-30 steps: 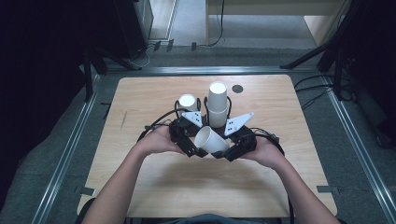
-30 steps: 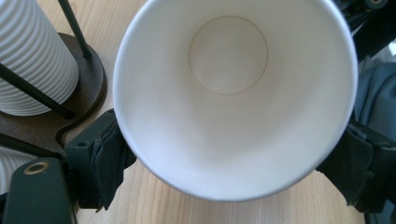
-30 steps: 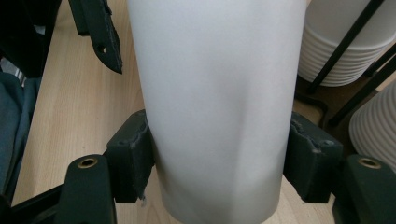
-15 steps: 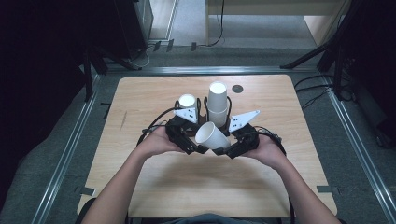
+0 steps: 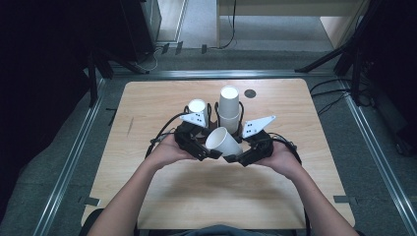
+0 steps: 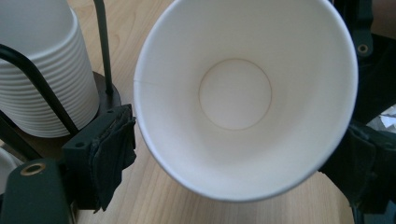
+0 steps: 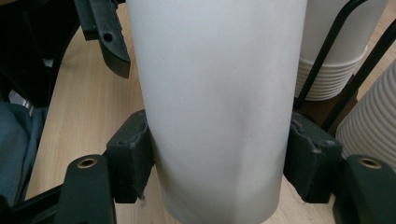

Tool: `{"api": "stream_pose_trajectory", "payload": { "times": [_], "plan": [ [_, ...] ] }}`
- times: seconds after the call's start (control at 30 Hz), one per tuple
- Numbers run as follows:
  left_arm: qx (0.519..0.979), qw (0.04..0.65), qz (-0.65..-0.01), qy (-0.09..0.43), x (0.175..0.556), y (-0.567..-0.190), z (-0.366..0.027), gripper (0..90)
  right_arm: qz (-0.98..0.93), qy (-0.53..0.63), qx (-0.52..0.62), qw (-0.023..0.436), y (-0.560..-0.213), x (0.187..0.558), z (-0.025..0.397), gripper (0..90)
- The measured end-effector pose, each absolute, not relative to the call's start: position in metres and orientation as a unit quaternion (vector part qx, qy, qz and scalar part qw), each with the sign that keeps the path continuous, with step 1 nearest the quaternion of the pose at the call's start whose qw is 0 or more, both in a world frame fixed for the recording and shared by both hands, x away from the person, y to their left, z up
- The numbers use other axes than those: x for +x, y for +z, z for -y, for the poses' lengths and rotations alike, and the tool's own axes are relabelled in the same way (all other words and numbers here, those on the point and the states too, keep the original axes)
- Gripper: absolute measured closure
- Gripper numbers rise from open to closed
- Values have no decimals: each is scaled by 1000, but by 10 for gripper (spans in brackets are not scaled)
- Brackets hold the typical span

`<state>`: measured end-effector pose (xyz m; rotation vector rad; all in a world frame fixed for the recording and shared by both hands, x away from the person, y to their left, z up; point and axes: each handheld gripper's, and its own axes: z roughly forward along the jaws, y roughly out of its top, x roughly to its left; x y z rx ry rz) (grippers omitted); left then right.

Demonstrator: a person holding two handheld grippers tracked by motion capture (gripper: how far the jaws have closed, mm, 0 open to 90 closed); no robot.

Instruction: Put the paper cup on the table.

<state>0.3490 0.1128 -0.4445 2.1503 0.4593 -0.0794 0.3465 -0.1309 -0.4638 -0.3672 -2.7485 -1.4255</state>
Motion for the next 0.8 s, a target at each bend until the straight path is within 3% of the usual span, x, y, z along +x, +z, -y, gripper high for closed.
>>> {"api": "stream_pose_trajectory", "payload": {
  "times": [0.43, 0.8],
  "plan": [
    [856, 477, -193, -43, 348, -446, -109, 140, 881, -459, -113, 22, -467, 345, 126, 326],
    [854, 478, -199, -45, 347, -446, -108, 232, 880, -459, -116, 28, -470, 346, 126, 332]
  ]
}}
